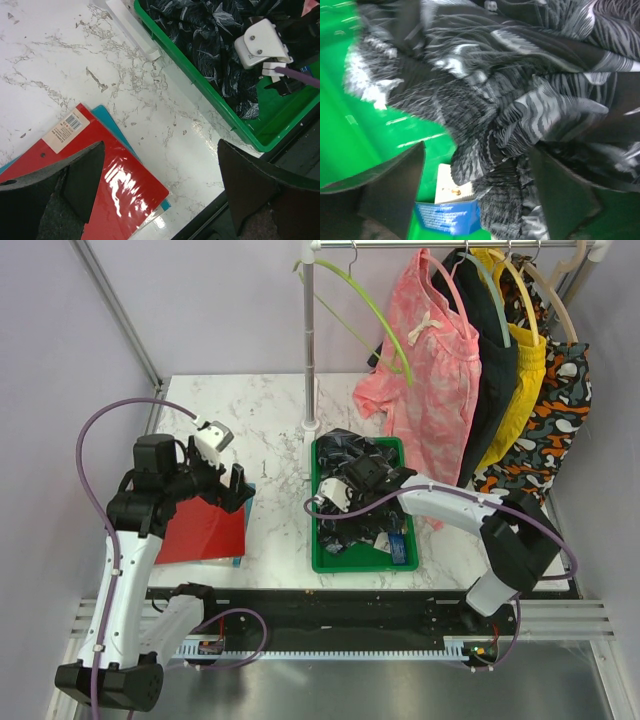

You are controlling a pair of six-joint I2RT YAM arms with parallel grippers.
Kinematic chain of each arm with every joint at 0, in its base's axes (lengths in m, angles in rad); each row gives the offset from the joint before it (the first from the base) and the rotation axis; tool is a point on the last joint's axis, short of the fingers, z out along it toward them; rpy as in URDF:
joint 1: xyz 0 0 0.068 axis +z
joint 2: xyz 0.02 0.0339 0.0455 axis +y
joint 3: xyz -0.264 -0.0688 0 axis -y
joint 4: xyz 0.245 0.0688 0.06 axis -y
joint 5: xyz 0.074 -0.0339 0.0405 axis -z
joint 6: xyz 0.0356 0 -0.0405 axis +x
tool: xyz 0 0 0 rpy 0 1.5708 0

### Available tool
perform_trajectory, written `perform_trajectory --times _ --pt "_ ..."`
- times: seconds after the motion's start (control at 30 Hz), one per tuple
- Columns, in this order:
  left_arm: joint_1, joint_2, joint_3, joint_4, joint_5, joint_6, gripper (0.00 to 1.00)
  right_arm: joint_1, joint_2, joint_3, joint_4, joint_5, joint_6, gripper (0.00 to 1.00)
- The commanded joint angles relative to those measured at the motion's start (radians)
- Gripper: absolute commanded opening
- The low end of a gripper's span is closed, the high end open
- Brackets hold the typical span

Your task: Place the shorts on the hanger

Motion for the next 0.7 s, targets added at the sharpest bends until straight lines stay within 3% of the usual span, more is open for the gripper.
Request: perform_trajectory --times 0.0,0.03,0.1,0.13,0.27,0.4,0.43,0.67 --pt "0.003 0.004 -0.001 -0.008 0.053 0.039 0.99 0.027 0.060 0.016 0.051 0.083 -0.006 0.84" --pt "0.003 0.002 -0.001 -0.008 0.056 0.039 0.99 0.030 0.065 0.030 0.034 0.088 -0.009 0.73" --pt "0.003 -0.005 0.001 -0.014 0.061 0.043 1.00 0.032 0.057 0.068 -0.017 0.095 -0.009 0.61" --pt "0.003 -0.009 0.001 -0.016 0.059 0.046 0.99 0.032 0.045 0.079 -0.034 0.099 -0.011 0.45" --pt "0.003 -0.025 -0.010 -0.017 0.068 0.063 0.99 0.032 -0.038 0.147 -0.109 0.114 -0.023 0.20" --pt "0.003 -0.026 -0.022 -0.020 0.100 0.065 1.00 0.032 -0.056 0.287 -0.224 0.089 -0.028 0.13" --pt "0.003 -0.029 -0.022 -0.020 0.104 0.069 0.99 0.029 -0.055 0.315 -0.242 0.085 -0.022 0.01" --pt "0.003 -0.105 -0.040 -0.008 0.206 0.077 1.00 -0.068 -0.070 0.610 -0.278 0.002 0.133 0.00"
